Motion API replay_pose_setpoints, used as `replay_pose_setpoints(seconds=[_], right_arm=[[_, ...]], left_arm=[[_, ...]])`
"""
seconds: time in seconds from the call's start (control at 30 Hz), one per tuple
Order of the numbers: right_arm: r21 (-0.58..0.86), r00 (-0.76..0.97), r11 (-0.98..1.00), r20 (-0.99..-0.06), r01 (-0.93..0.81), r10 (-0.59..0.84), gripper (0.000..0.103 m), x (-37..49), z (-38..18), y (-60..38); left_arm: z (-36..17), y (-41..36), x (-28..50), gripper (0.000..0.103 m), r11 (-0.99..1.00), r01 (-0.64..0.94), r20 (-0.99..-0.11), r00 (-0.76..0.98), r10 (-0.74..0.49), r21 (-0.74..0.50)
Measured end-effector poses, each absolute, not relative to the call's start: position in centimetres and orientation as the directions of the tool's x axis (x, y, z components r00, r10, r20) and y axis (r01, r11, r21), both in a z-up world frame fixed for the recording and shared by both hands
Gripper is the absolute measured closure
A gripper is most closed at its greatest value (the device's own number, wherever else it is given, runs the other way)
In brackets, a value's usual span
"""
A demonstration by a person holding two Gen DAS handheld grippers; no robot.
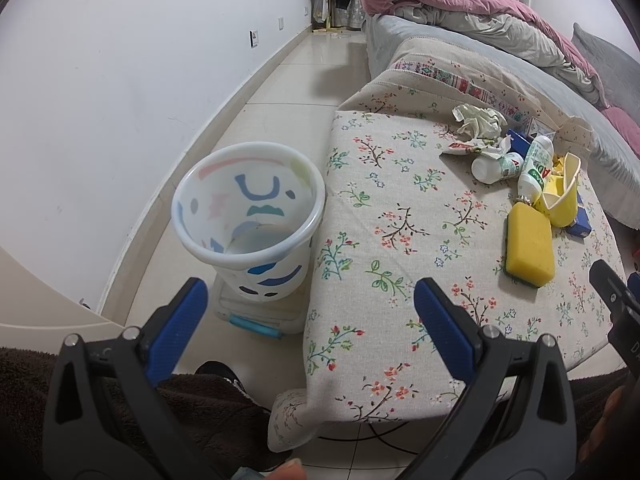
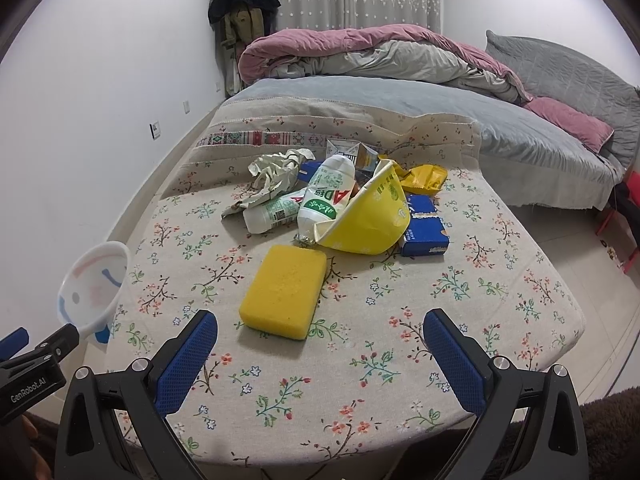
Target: Collect trash
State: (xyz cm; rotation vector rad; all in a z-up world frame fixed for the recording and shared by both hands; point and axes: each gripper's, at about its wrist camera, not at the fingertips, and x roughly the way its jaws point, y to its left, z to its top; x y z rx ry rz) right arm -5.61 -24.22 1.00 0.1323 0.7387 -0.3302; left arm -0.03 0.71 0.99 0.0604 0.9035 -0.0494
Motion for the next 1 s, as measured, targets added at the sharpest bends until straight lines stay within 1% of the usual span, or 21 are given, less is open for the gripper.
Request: replay_pose_setpoints(seconds=[0.8, 1.0], right_arm=[[0.021, 0.685, 0.939, -0.689, 0.343, -0.235, 0.000, -5.62, 1.05, -24.54], [0.065, 0.688, 0.940, -0.699, 0.335, -0.197, 0.000, -5.28, 0.89, -25.16]], left_arm=[[1.22, 0.60, 0.06, 0.001, 0.997, 0.072, -0.788, 0.615, -0.023, 0.027], [1.27, 0.40, 0.50, 0.001, 0.997, 0.079, -0.792, 0.609, -0.031, 0.021]])
